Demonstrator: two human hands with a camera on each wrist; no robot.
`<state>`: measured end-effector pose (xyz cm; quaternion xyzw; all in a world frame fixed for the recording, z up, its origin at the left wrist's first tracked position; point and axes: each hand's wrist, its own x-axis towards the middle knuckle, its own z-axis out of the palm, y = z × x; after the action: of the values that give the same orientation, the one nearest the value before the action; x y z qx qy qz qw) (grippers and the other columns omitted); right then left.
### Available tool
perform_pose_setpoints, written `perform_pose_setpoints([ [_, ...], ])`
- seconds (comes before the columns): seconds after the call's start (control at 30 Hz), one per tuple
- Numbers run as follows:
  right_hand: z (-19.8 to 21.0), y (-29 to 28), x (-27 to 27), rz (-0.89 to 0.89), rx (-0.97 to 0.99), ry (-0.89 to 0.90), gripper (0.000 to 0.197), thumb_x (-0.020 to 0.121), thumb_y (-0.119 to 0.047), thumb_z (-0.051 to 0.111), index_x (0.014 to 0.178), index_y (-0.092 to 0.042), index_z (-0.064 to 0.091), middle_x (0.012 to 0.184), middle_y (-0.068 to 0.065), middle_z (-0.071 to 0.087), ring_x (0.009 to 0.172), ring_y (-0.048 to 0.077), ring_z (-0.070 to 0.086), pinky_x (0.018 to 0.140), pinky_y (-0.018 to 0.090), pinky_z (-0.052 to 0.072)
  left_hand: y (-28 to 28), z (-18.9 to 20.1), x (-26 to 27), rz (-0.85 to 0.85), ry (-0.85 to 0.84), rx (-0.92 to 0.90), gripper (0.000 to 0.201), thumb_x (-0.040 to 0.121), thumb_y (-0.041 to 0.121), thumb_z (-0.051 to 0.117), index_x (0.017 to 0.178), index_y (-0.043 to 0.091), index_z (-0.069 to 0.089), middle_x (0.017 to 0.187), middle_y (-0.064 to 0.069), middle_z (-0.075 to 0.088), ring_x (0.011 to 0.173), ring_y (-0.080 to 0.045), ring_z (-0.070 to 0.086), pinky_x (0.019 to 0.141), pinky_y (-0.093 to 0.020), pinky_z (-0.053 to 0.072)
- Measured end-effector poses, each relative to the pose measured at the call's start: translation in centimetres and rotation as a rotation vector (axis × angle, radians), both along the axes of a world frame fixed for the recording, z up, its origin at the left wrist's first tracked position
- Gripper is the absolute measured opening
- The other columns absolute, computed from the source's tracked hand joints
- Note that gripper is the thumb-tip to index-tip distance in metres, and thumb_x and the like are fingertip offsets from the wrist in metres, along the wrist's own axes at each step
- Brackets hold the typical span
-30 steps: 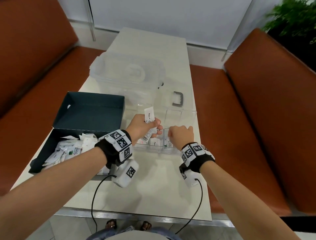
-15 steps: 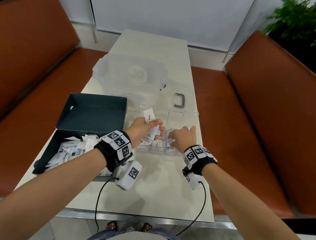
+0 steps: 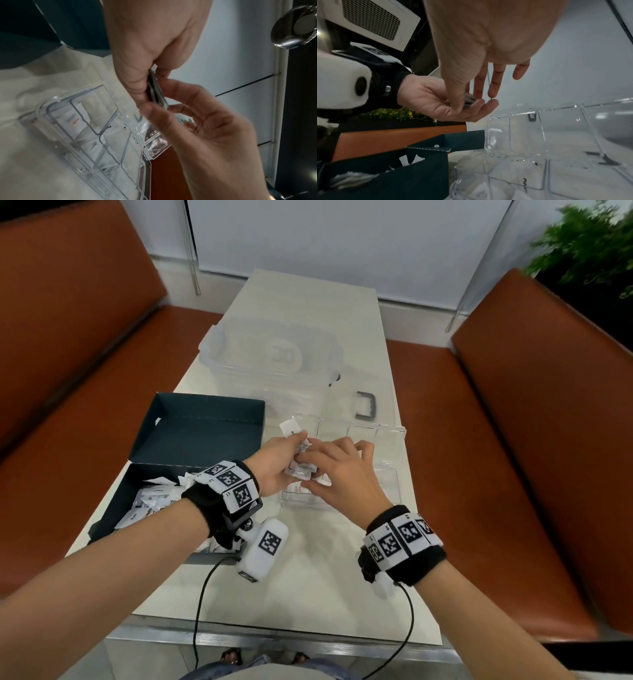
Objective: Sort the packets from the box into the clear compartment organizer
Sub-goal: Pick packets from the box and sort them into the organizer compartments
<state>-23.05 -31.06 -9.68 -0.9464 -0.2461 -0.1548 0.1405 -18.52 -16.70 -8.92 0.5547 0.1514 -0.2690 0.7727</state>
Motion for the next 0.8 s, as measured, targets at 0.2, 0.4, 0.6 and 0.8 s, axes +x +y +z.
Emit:
perform_pose_setpoints([
  [0.2,0.8,0.3,0.6,-0.098,0.475,0.140,0.012,0.091,-0.028,0.063,0.099,-0.028,0.072,0.085,-0.015,0.069,0.084,0.005,0.058,0.086,0.033,0.036,1.4,-0.1,-0.8,-0.027,-0.015,-0.081,0.030,0.105,0.021,0.041,0.103,0.002,0.064,0.094,-0.016,0.074,0.079,-0.022,0.074,0.062,-0.030,0.059],
  [0.4,2.4,-0.4,1.9,-0.233,0.890,0.467,0.007,0.092,-0.016,0.061,0.092,-0.015,0.068,0.079,0.001,0.071,0.063,0.004,0.061,0.062,0.016,0.049,2.7,0.2,-1.4,-0.066,-0.063,-0.010,0.020,0.103,0.014,0.045,0.111,0.009,0.062,0.093,-0.010,0.076,0.081,-0.019,0.074,0.058,-0.023,0.055],
  [0.6,1.9,-0.6,2.3,-0.235,0.899,0.626,0.011,0.093,-0.011,0.059,0.099,-0.013,0.068,0.075,-0.001,0.067,0.061,0.006,0.059,0.061,0.019,0.049,2.5,0.9,-2.1,-0.232,-0.143,0.072,0.028,0.101,0.030,0.050,0.113,0.009,0.063,0.097,-0.009,0.075,0.080,-0.015,0.073,0.059,-0.022,0.055],
  [0.8,1.7,-1.0,2.2,-0.304,0.901,0.494,0.010,0.084,-0.016,0.072,0.088,-0.025,0.070,0.066,-0.003,0.068,0.059,0.003,0.062,0.063,0.021,0.055,2.4,0.2,-2.5,-0.172,-0.225,0.072,0.014,0.098,0.018,0.057,0.107,0.012,0.065,0.095,-0.003,0.075,0.078,-0.011,0.071,0.064,-0.022,0.056],
])
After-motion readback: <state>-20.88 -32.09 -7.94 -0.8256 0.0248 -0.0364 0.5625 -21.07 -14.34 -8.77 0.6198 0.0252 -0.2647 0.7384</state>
